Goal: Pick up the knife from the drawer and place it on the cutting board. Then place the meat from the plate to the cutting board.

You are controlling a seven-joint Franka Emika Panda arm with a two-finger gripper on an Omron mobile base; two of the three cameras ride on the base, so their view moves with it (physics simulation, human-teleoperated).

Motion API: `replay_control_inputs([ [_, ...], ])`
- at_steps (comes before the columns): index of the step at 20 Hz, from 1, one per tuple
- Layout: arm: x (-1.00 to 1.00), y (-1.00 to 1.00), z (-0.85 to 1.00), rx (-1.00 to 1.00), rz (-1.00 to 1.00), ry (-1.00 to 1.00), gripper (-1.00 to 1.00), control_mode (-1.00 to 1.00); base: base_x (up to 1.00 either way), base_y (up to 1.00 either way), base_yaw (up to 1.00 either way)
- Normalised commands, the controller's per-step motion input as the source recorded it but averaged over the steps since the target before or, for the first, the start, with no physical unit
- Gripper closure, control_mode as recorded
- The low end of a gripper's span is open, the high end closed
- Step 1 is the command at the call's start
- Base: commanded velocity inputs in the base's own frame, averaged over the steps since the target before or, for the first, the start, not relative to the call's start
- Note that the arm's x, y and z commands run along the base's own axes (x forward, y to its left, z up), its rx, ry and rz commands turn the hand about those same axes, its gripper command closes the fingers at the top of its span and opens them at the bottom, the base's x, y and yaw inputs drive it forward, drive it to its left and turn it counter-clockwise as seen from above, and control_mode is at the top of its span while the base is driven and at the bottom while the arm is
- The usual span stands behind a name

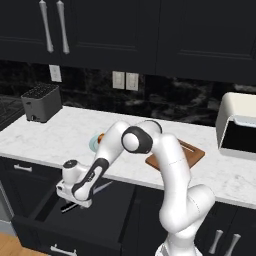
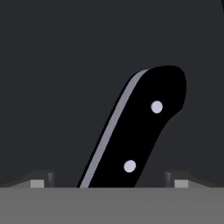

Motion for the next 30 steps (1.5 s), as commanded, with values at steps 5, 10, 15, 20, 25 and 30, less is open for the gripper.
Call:
replay_control_inputs([
  [5,0.00,0.14,-0.44,0.00,0.02,0.00,1.00,-1.00,0.00,0.00,0.00],
  [10,-0.37,0.02,-0.20,0.00,0.00,0.00,1.00,-1.00,0.00,0.00,0.00],
  [15,-1.00,0.02,0.39,0.00,-0.01,-0.13,1.00,-1.00,0.00,0.00,0.00],
  [20,-0.88,0.07,0.99,0.00,-0.01,-0.04,1.00,-1.00,0.00,0.00,0.00],
  [25,-0.59,0.01,1.00,0.00,-0.07,0.05,1.00,-1.00,0.00,0.00,0.00],
  [30,-0.27,-0.41,1.00,-0.05,-0.02,-0.18,1.00,-1.00,0.00,0.00,0.00],
])
